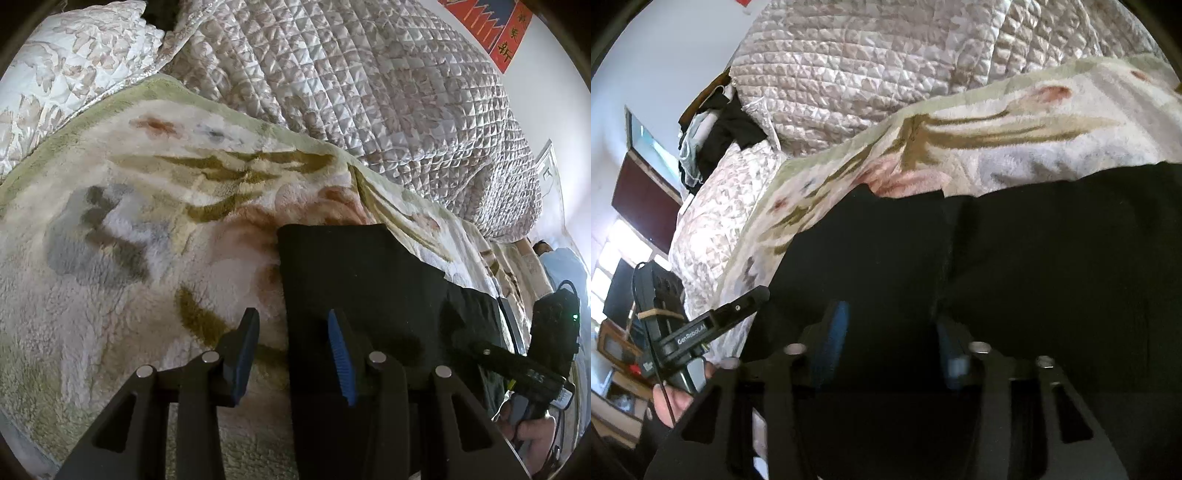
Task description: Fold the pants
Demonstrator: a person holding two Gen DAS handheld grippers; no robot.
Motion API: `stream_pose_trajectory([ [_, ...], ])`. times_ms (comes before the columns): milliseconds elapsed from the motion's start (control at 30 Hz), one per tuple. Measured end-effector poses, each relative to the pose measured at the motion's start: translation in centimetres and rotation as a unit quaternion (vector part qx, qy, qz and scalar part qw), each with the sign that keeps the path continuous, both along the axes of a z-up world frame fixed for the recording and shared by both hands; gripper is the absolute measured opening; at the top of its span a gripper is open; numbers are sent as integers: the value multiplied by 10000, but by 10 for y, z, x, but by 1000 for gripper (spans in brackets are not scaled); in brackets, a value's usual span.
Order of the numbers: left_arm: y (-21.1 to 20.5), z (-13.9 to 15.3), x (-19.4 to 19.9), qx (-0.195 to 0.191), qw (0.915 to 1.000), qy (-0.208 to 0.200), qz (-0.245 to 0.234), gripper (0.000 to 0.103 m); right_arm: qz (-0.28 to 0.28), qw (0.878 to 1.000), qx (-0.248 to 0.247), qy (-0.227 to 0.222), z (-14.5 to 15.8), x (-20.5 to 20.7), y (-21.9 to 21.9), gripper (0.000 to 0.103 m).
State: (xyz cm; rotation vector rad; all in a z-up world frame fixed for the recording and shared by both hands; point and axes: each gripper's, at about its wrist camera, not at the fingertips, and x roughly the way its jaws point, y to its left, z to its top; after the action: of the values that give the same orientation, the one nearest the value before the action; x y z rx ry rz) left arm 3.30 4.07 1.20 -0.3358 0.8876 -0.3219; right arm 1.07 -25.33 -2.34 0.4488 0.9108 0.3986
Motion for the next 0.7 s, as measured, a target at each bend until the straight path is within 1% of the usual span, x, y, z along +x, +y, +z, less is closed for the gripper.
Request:
stream_pose_trajectory([
  [33,0,0,0,13,10000,-12,3,41,-30,10000,20,40,-2,-1,-2,4],
  [67,0,0,0,10,10000,-14,5,41,-45,9999,119,39,-2,-4,-4,3],
  [100,0,1,-1,15,10000,-30,13,41,-65,9998,166,23,0,-5,-5,3],
  [167,1,3,-2,8,10000,-88,7,41,-78,9994,283,-182,10,-15,-8,2],
  [233,2,4,-4,24,9999,-137,2,41,-119,9992,265,-276,14,-24,-11,2],
  [333,3,3,-4,52,9999,-129,14,41,-246,9994,201,133,-5,-20,-16,2],
  [367,3,3,-4,51,9999,-109,19,41,-213,9994,236,114,-7,-19,-17,2],
  [400,3,3,-4,53,9999,-99,21,41,-162,9997,168,75,-5,-18,-16,2],
  [500,-1,5,-5,78,9999,-140,-27,41,-240,9997,48,-40,0,-19,-16,3],
  [533,-2,7,-6,89,9998,-158,-48,41,-309,9994,-46,-115,3,-20,-16,5],
  [567,-3,8,-6,86,9998,-175,-59,41,-384,9989,-158,-213,6,-22,-18,10],
  [633,-5,14,-6,79,9997,-230,-85,41,-620,9956,-471,-521,17,-29,-22,12],
  [700,-9,19,-5,85,9995,-285,-116,41,-693,9941,-431,-720,24,-33,-25,12],
])
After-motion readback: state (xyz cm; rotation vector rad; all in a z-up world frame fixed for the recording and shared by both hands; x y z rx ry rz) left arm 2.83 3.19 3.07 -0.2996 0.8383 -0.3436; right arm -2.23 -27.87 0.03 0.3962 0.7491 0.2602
